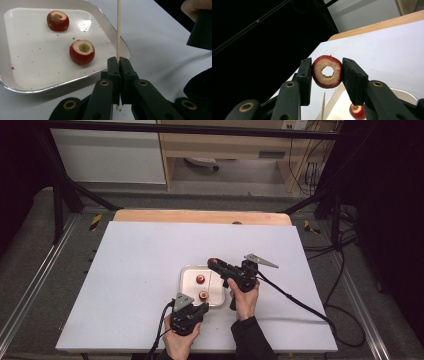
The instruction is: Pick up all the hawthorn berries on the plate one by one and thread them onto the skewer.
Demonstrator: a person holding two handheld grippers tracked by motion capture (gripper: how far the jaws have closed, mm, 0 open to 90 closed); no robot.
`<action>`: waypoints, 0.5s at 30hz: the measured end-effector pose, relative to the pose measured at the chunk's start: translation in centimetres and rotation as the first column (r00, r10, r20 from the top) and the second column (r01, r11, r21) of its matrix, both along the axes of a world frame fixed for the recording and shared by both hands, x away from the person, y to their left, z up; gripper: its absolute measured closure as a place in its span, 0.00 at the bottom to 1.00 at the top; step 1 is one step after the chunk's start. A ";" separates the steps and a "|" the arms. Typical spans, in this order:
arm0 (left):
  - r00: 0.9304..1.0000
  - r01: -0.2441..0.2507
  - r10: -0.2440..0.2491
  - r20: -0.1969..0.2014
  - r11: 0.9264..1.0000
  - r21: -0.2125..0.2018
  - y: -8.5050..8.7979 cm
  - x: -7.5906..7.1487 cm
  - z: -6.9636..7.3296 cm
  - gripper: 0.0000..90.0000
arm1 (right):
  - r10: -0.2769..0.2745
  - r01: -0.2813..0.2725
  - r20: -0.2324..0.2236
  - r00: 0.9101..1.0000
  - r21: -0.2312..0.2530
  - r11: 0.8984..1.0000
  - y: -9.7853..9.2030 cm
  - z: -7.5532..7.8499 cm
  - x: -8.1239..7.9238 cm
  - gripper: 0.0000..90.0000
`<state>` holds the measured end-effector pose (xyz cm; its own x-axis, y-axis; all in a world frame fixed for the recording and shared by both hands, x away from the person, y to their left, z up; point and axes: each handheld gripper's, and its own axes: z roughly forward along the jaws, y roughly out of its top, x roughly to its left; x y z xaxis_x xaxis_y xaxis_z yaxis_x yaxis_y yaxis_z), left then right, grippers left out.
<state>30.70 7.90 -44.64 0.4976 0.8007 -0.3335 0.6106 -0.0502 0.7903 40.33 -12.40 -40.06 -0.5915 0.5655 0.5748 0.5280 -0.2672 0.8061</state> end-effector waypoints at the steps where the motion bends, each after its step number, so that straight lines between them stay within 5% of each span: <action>1: 1.000 0.001 -0.001 0.002 1.000 0.001 0.0 0.1 0.1 0.98 | 0.001 -0.001 -0.002 1.000 -0.002 1.000 0.0 0.0 -0.1 0.69; 15: 1.000 0.003 -0.003 -0.009 1.000 -0.009 -0.1 0.1 0.0 0.98 | 0.015 -0.015 0.007 1.000 -0.013 1.000 0.1 -0.1 -0.1 0.69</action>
